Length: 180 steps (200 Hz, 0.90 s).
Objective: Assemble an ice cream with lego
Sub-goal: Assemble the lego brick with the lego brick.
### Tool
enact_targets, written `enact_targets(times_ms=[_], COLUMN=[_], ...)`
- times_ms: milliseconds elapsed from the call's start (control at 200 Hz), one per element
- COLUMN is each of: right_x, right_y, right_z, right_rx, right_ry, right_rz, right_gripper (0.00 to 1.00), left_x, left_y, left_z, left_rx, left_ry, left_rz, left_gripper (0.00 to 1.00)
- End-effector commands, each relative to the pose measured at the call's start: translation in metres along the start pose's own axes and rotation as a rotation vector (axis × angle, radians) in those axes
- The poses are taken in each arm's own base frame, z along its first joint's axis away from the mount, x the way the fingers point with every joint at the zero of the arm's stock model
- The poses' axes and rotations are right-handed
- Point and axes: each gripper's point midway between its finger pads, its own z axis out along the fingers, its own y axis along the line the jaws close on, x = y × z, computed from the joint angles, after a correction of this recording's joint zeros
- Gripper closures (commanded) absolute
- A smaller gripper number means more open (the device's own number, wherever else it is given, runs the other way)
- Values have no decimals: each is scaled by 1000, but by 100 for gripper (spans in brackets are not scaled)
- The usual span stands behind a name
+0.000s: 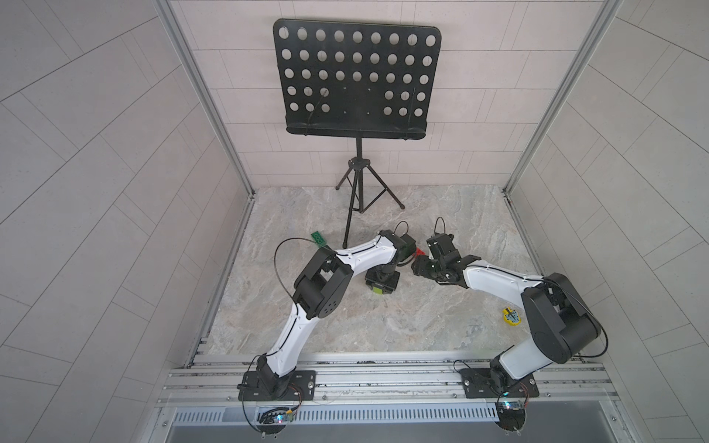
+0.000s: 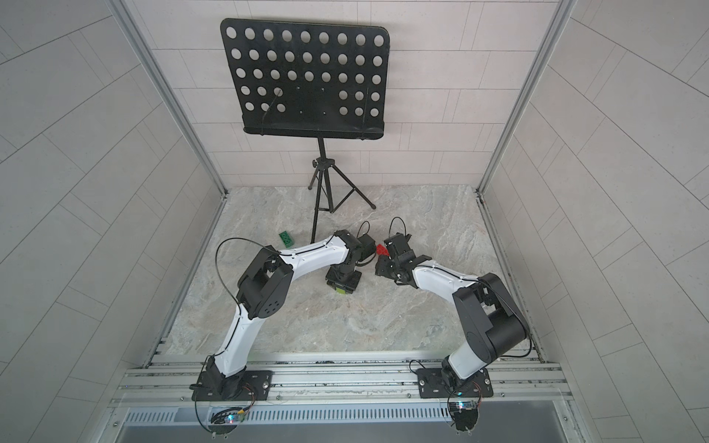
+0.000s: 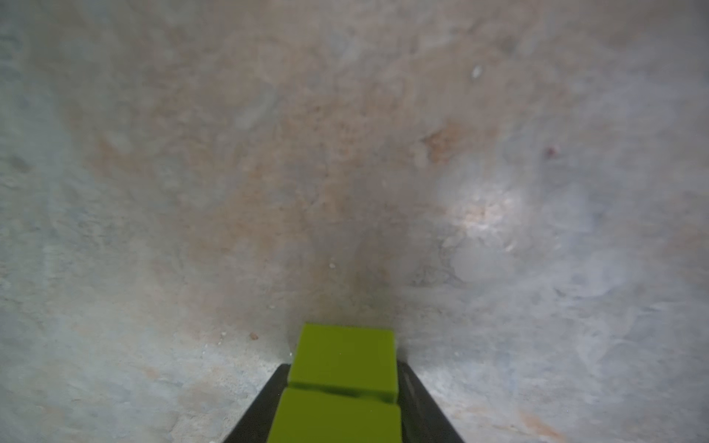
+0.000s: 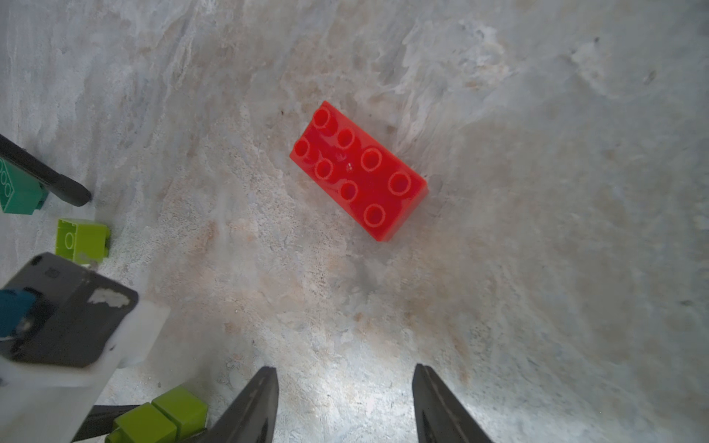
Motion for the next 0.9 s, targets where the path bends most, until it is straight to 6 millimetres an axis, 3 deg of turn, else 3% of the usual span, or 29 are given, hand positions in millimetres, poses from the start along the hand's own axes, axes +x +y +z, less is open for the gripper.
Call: enact_targets(times_ms=[0, 275, 581, 896], right_x=[-4, -4, -3, -3], right_y=[1, 1, 2, 2], right_z=[0, 0, 1, 2], right_rx=[1, -3, -10, -11], right_ry=[1, 4, 9, 14], right_rz=[8, 10, 6, 3], right_gripper=[39, 37, 37, 36], left_x=[9, 11, 33, 38], left_y=[10, 16, 37, 42], left_z=[10, 0, 4, 3], left_rx=[-55, -51, -29, 30], left_ry=[26, 17, 39, 28], left_rz=[23, 32, 6, -36], left_gripper=[52, 55, 55, 36])
